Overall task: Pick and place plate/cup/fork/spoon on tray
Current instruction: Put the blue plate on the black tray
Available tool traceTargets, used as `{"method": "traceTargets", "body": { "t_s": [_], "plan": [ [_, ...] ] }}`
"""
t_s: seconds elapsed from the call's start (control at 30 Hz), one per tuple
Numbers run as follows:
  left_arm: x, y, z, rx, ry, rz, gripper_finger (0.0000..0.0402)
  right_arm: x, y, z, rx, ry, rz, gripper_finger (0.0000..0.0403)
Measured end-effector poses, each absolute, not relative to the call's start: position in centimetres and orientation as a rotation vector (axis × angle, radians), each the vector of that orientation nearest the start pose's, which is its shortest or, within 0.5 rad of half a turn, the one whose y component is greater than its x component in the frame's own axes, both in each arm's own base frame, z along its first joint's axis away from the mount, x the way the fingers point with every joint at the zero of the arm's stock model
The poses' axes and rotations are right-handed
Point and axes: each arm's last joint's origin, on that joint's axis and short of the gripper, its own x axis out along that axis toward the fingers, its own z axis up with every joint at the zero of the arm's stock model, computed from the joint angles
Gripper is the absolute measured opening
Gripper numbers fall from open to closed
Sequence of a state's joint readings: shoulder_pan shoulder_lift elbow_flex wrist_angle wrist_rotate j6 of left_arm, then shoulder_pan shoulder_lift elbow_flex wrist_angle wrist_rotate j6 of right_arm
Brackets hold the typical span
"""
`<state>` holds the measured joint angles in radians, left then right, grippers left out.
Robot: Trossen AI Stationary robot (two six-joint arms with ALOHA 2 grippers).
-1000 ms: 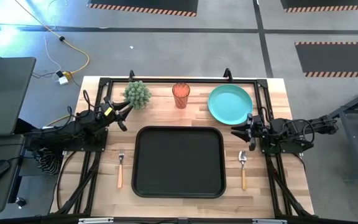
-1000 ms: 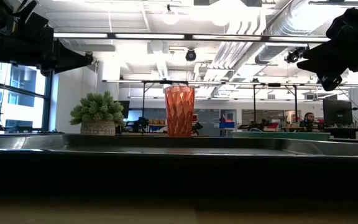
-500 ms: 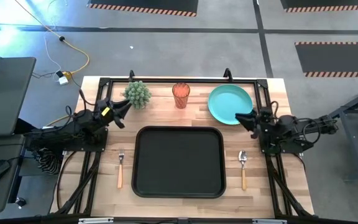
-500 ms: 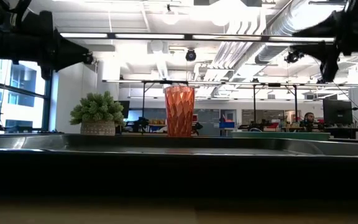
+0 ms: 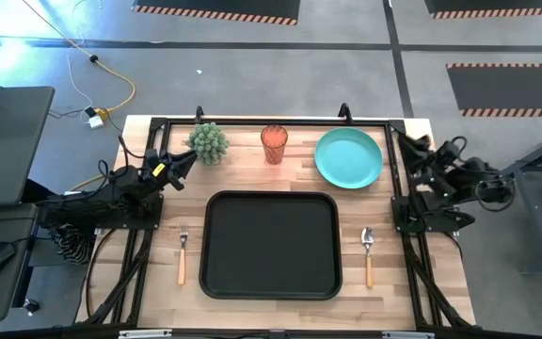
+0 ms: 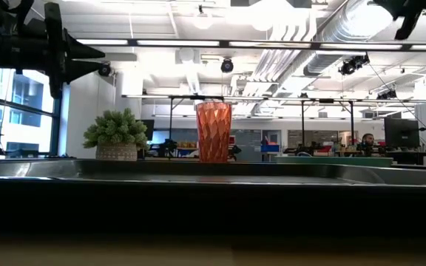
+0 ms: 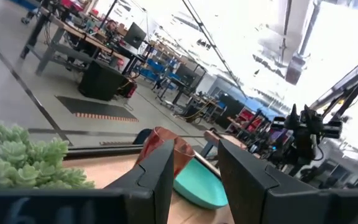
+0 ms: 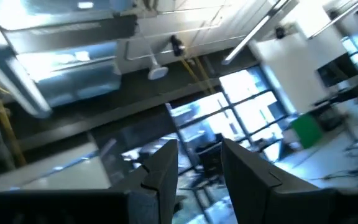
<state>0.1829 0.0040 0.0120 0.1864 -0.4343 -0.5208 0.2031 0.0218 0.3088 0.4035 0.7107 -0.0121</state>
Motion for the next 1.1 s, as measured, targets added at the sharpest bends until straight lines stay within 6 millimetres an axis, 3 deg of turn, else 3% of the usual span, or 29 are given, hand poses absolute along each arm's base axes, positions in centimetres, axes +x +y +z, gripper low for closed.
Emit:
{"method": "traceTargets", "body": {
  "t_s": [0.3,0.57,0.83,1.1],
  "plan": [
    [8.9,2.9,18.5,-0.537,-0.354,0.549,0.0115,3.5,-1.6,34.6,0.237,-0.405,-0.706,0.0163],
    [8.9,2.9,18.5,-0.537,-0.354,0.549,0.0115,5.1,-1.4,37.1,0.231,-0.141,-0.786,0.0181],
    [8.9,2.9,18.5,-0.552,-0.359,0.549,0.0115,7.1,-1.0,36.6,0.326,0.208,-0.852,0.0181],
    [8.9,2.9,18.5,-0.552,-0.360,0.553,0.0115,10.0,-0.4,33.7,0.460,0.541,-0.864,0.0181]
  ]
}}
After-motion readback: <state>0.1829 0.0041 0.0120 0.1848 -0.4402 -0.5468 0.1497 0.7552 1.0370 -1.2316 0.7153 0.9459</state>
